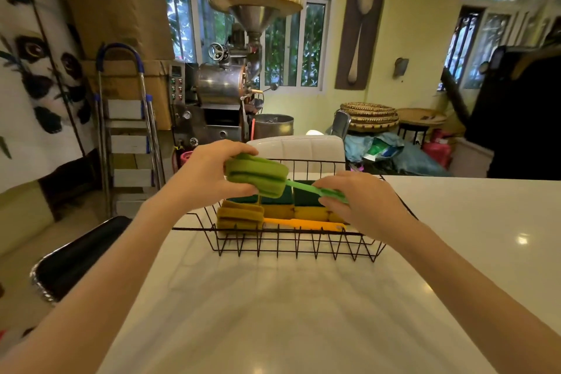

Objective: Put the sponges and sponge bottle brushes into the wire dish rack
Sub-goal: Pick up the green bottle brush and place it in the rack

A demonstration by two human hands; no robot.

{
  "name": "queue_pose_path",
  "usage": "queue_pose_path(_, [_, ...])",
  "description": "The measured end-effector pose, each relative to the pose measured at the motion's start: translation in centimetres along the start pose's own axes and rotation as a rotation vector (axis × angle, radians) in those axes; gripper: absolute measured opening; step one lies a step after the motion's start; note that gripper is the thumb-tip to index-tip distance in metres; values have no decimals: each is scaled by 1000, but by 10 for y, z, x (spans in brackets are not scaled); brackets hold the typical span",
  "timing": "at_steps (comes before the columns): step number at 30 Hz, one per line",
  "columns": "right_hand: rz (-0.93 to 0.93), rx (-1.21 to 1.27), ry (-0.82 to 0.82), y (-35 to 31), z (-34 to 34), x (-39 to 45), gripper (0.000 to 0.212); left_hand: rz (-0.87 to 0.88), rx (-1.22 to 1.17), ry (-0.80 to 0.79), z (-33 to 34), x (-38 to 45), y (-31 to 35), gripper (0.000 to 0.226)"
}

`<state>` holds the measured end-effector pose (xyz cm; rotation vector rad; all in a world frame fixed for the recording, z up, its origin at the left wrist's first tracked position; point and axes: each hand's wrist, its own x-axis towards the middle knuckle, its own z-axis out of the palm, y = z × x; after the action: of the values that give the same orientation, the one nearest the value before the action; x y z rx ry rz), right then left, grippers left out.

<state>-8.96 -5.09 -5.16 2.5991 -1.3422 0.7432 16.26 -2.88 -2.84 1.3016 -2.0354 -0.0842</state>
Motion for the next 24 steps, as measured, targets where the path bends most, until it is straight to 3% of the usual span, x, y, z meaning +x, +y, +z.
queue_pose_path(4, [-6,-88,0,9,5,10,30,50,-16,18,4,10,-1,58])
queue_pose_path(7, [34,7,54,14,3,17,29,132,-133,101,-1,17,3,65])
queue_pose_path(12, [168,682,198,6,-3,31,26,-50,-691,204,-11,29,20,83])
queue_pose_path(15, [242,1214,188,-8,-4,38,16,-228,-765,-7,3,34,21,77])
queue_pose_path(18, [282,1406,157,-18,1,41,15,-415,-830,-371,20,32,15,43])
queue_pose_path(20, [296,1476,165,-21,8,41,15,-422,-847,-562,28,31,10,40])
queue_pose_path(24, [326,1530,171,-22,15,41,16,-354,-849,-615,33,31,3,32])
